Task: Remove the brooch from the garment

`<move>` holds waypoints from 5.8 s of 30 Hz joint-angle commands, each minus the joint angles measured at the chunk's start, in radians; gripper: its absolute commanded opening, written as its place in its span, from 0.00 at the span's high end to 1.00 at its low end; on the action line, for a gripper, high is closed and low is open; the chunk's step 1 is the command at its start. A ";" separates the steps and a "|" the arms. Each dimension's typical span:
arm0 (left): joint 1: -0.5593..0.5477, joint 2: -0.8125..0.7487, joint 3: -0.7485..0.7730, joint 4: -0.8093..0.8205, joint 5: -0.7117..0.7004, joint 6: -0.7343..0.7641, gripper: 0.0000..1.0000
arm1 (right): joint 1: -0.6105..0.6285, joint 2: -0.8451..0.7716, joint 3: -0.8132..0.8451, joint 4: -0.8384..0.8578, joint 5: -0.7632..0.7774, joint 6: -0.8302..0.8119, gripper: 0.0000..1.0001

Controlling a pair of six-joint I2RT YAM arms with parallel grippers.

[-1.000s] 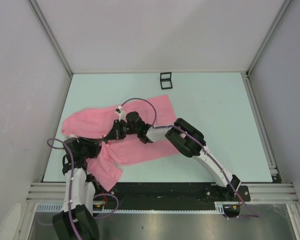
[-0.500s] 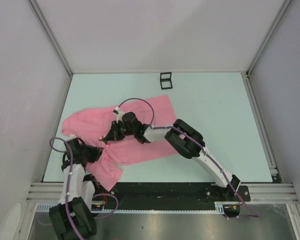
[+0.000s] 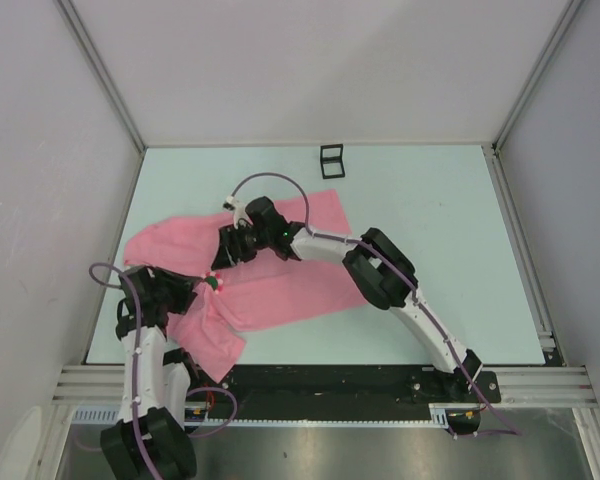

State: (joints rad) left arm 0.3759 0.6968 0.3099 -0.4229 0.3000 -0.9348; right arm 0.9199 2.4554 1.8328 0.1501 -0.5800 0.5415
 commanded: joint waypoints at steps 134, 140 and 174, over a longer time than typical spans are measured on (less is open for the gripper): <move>0.043 0.494 0.044 0.259 0.047 0.189 0.99 | 0.034 0.148 0.233 -0.083 -0.086 -0.032 0.55; 0.041 0.484 0.046 0.256 0.047 0.189 1.00 | 0.031 0.148 0.223 -0.052 -0.113 -0.022 0.74; 0.043 0.352 0.055 0.306 0.234 0.077 0.78 | 0.040 0.028 -0.188 0.697 0.054 0.255 1.00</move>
State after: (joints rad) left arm 0.4156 1.0088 0.3290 -0.2001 0.4191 -0.8272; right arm 0.9600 2.5263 1.6444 0.7444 -0.5308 0.7734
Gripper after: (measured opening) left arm 0.193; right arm 0.021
